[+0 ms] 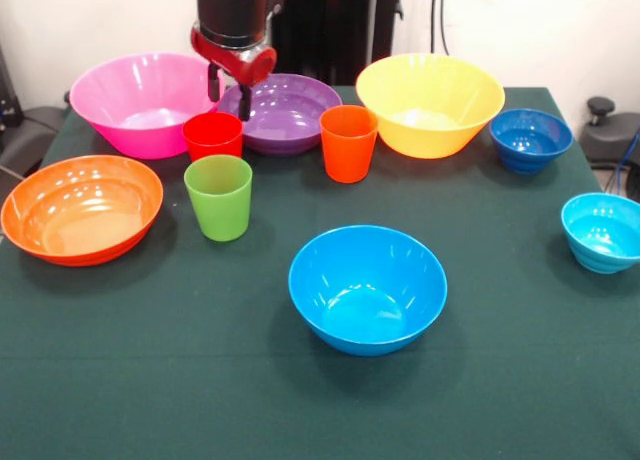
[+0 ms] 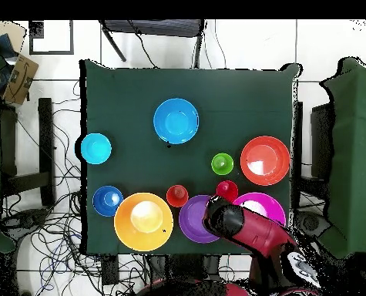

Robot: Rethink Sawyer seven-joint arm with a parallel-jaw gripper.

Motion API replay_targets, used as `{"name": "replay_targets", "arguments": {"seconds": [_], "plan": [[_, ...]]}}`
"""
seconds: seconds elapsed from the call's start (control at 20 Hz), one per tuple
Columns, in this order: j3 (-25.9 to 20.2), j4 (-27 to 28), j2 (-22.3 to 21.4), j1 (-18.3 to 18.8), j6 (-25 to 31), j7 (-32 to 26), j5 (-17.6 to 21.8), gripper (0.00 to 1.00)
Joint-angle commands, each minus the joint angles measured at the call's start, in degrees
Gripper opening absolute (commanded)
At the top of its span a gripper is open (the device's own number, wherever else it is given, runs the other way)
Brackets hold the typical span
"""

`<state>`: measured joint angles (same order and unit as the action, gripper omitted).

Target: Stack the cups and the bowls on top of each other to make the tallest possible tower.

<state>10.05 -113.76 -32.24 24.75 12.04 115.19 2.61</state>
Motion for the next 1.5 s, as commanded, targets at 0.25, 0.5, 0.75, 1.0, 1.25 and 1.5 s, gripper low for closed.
{"name": "replay_targets", "arguments": {"seconds": [0.25,0.5,0.75,1.0,1.25,1.5], "plan": [[-3.64,-4.83,2.52,-0.72,-0.02,16.22,-7.92,1.00],[-3.26,-5.58,2.66,-1.99,0.36,18.02,-8.83,1.00],[-3.78,-5.44,2.51,-2.78,1.31,18.31,-9.44,1.00],[-4.77,-5.78,2.44,-3.26,0.44,18.73,-10.20,1.00],[-7.10,-7.41,2.99,-2.23,-6.34,19.71,-9.93,1.00],[-7.50,-8.19,3.91,-1.87,-11.66,21.13,-9.51,1.00]]}}
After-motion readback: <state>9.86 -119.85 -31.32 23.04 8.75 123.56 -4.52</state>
